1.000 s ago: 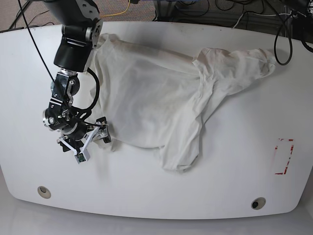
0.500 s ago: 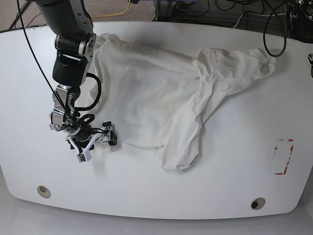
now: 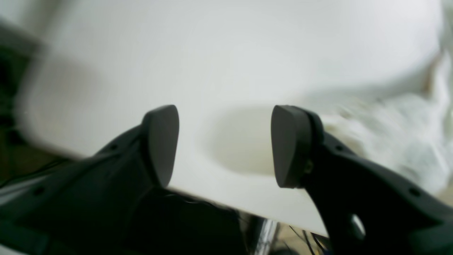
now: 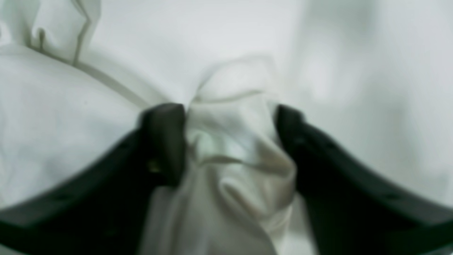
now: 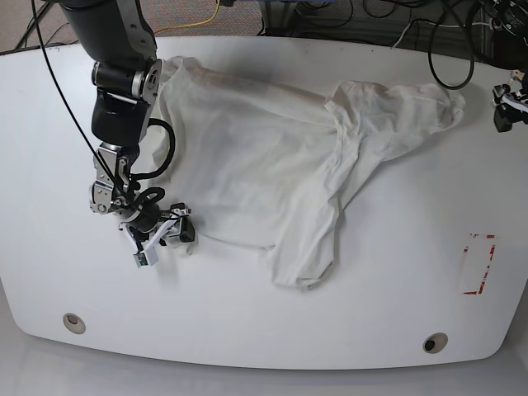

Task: Layout the t-shirt on the table in an organized manner, then fold the t-shirt properly
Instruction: 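Grasp the shirt edge with the right gripper and the sleeve with the left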

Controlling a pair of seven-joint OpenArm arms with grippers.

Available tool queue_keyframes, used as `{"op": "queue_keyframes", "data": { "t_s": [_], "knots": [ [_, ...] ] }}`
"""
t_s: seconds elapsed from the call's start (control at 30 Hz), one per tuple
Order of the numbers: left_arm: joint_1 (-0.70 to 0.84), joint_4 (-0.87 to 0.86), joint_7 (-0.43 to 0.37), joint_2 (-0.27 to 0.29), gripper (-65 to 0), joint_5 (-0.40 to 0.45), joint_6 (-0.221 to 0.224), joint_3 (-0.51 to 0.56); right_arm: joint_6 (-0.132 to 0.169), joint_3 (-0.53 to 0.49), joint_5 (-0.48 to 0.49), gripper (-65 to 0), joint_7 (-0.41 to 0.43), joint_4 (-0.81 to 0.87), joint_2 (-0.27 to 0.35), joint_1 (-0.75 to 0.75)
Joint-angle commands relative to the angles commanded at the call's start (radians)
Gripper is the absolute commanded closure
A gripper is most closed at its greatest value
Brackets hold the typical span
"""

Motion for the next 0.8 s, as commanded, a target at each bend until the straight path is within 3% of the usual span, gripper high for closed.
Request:
{"op": "queue_keyframes", "data": {
  "t_s": [0.07, 0.13, 0.53, 0.8],
  "knots": [
    [0.0, 0.0, 0.0, 0.037, -39.4, 0.0, 0.0, 0.043, 0.0, 0.0, 0.0, -7.1, 0.0, 0.003, 0.0, -0.011],
    [0.0, 0.0, 0.0, 0.057, -39.4, 0.0, 0.0, 0.078, 0.0, 0.0, 0.0, 0.0, -0.002, 0.003, 0.0, -0.014],
    [-0.008, -0.003, -0.009, 0.126, -39.4, 0.009, 0.008, 0.235, 0.0, 0.0, 0.002, -1.4, -0.002, 0.048, 0.005, -0.054],
    [-0.009, -0.003, -0.069, 0.133, -39.4, 0.164, 0.009, 0.252, 0.0, -0.002, 0.002, -1.4, -0.048, 0.147, -0.002, -0.098]
  ]
}}
